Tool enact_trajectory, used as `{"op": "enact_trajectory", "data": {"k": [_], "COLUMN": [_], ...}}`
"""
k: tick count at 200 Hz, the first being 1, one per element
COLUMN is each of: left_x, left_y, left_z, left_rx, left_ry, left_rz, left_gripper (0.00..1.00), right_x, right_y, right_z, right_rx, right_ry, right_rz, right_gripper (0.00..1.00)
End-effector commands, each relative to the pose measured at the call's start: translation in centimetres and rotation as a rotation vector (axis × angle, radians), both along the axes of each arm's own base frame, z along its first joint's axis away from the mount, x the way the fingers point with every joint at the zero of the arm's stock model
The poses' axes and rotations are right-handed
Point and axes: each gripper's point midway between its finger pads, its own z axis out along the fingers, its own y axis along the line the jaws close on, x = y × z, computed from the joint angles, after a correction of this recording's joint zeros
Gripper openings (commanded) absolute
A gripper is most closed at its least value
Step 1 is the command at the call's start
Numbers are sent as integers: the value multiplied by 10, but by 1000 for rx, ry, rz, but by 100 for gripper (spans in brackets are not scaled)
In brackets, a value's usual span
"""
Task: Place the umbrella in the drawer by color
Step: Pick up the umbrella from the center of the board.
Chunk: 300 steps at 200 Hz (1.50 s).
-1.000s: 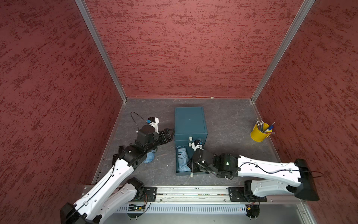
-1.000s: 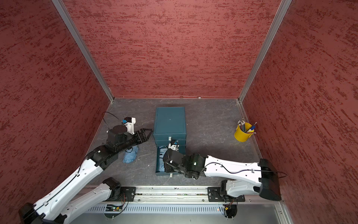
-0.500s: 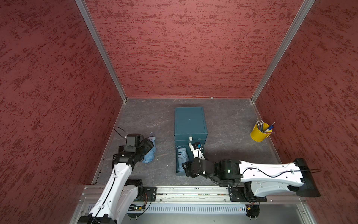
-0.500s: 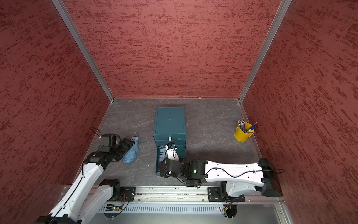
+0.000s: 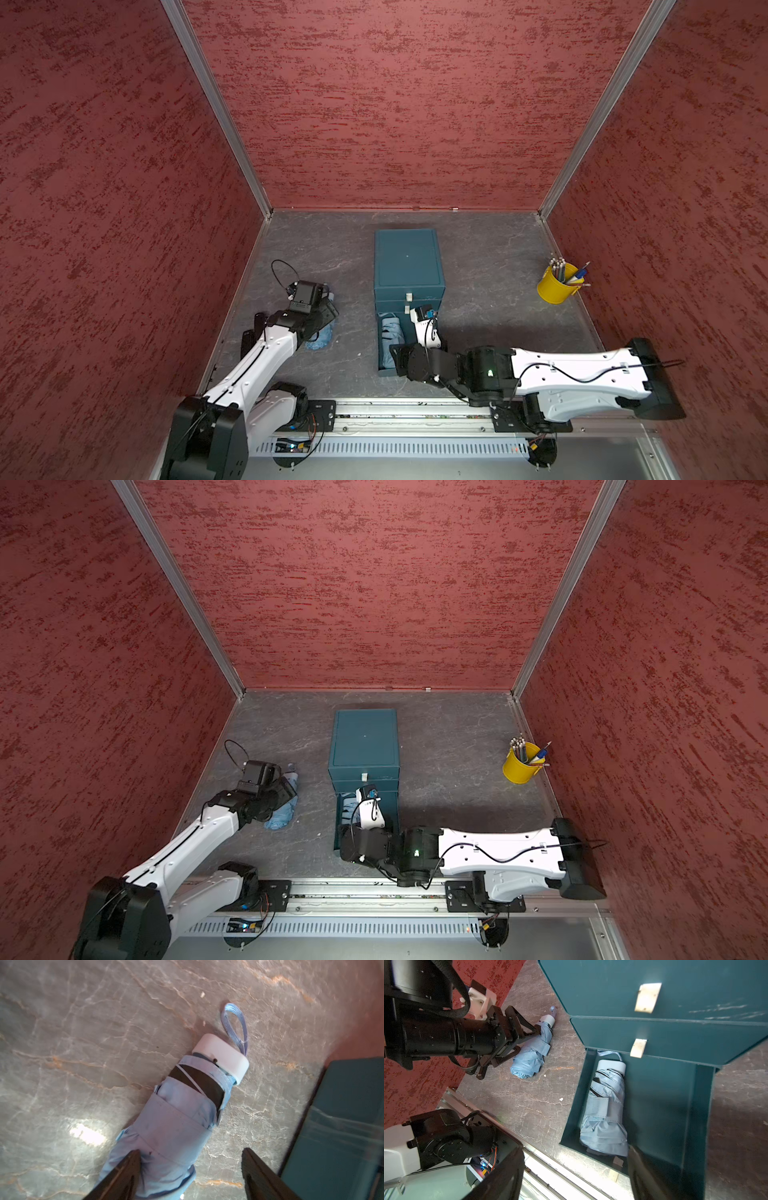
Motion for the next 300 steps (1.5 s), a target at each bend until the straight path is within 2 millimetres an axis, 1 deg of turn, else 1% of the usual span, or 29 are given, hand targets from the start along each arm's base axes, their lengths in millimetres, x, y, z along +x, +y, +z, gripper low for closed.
{"op": "enact_trajectory", "data": {"k": [1,19,37,52,74,101,115,138,153,177,200,212,244,260,270,285,300], "left_x": [11,10,11,13,18,26,29,33,38,45,48,48,49,48,47,44,43], "left_y": [2,3,4,0,-7,-13,-10,-4,-6,-10,-17,-19,-17,-17,-18,-18,-18], "left_z": [-1,-9,-11,-10,-5,1,4,7,9,10,2,-4,-10,-14,-17,-20,-23], "left_rx": [83,118,155,167,179,216,246,286,282,282,263,260,274,277,277,276,271], "left_ry": [-7,22,39,40,24,28,31,53,40,41,67,84,101,117,124,134,135], "left_rz": [-10,-22,-41,-60,-92,-132,-137,-131,-134,-148,-171,-177,-178,-182,-185,-187,-187], "left_gripper": [77,74,70,62,57,57,58,66,69,68,66,62,50,47,43,34,30], "right_x": [0,-1,-2,-3,-3,-4,-4,-4,-4,-4,-4,-4,-4,-4,-4,-4,-5], "right_y": [-4,-7,-11,-11,-11,-12,-13,-13,-12,-11,-10,-11,-12,-14,-13,-13,-13], "right_z": [1,-1,-4,-6,-8,-9,-9,-11,-12,-13,-13,-13,-9,-10,-9,-9,-8], "right_rx": [0,0,4,11,11,13,13,13,14,9,6,6,30,38,50,66,74], "right_ry": [-9,0,9,18,25,31,30,34,37,38,38,38,38,40,41,43,47], "right_rz": [-5,-6,-17,-14,-14,-16,-20,-25,-23,-23,-21,-22,-24,-28,-28,-29,-23], "right_gripper": [79,79,78,78,77,77,77,77,77,77,77,77,77,76,76,76,76]}}
